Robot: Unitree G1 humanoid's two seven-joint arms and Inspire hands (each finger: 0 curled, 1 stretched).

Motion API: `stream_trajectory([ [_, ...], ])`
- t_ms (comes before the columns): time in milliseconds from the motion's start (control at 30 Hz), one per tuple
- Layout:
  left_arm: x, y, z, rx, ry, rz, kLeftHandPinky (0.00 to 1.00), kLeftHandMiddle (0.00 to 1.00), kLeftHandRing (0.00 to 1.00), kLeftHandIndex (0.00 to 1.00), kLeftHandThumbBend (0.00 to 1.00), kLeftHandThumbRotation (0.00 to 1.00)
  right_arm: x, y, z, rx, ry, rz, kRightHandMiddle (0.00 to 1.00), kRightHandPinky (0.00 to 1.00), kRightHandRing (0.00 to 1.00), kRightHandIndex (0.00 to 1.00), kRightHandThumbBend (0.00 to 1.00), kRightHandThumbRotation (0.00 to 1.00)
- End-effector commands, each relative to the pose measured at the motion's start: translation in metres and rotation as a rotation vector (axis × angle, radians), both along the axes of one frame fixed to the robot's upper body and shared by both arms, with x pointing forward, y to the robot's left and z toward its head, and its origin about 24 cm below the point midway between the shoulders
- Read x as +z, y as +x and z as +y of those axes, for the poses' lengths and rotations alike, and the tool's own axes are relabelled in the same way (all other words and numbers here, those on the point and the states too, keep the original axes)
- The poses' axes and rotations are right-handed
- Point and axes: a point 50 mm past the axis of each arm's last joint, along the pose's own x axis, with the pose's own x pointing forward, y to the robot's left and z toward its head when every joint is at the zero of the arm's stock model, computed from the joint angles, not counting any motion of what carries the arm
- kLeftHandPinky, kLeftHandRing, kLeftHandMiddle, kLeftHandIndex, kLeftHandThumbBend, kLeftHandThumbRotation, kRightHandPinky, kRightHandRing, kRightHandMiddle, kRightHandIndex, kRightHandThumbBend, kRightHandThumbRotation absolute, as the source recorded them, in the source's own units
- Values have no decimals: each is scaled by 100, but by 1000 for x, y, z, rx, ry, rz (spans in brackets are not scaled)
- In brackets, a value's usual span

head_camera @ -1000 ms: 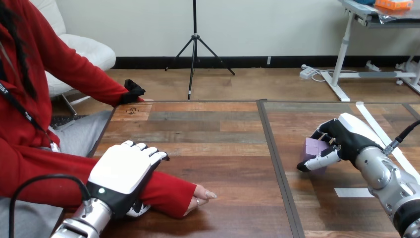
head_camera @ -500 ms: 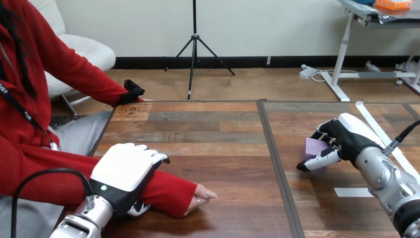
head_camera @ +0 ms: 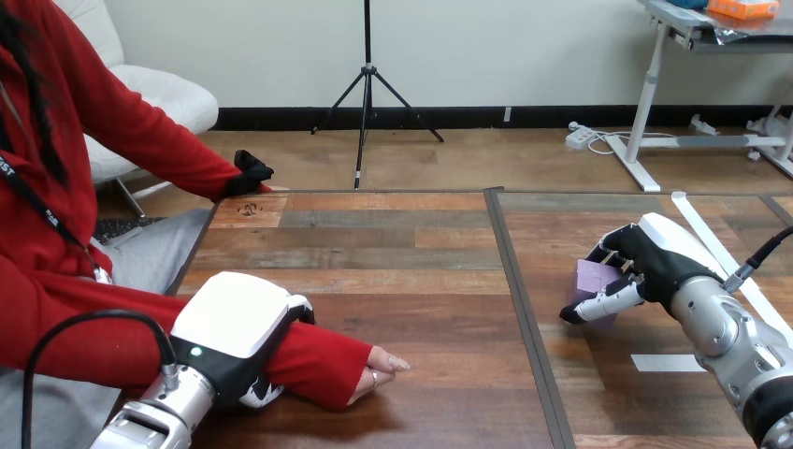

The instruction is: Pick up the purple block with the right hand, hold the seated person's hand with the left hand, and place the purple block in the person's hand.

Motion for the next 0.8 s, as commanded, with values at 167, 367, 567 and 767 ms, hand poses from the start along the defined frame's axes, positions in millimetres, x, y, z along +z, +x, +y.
stream_trajectory([
  [167,4,7,10,42,34,40,50,58,56,57,79,0,29,16,5,14,19,-117,54,45,50,52,64,0],
  [367,4,7,10,50,18,54,40,51,48,51,73,0,30,16,5,14,16,-118,54,45,50,52,64,0],
  [567,5,8,9,51,19,68,36,49,45,48,66,1,30,17,5,11,16,-119,54,45,50,52,64,0],
  [767,6,8,9,57,5,73,36,50,45,49,64,3,30,17,5,9,15,-118,54,45,50,52,64,0],
])
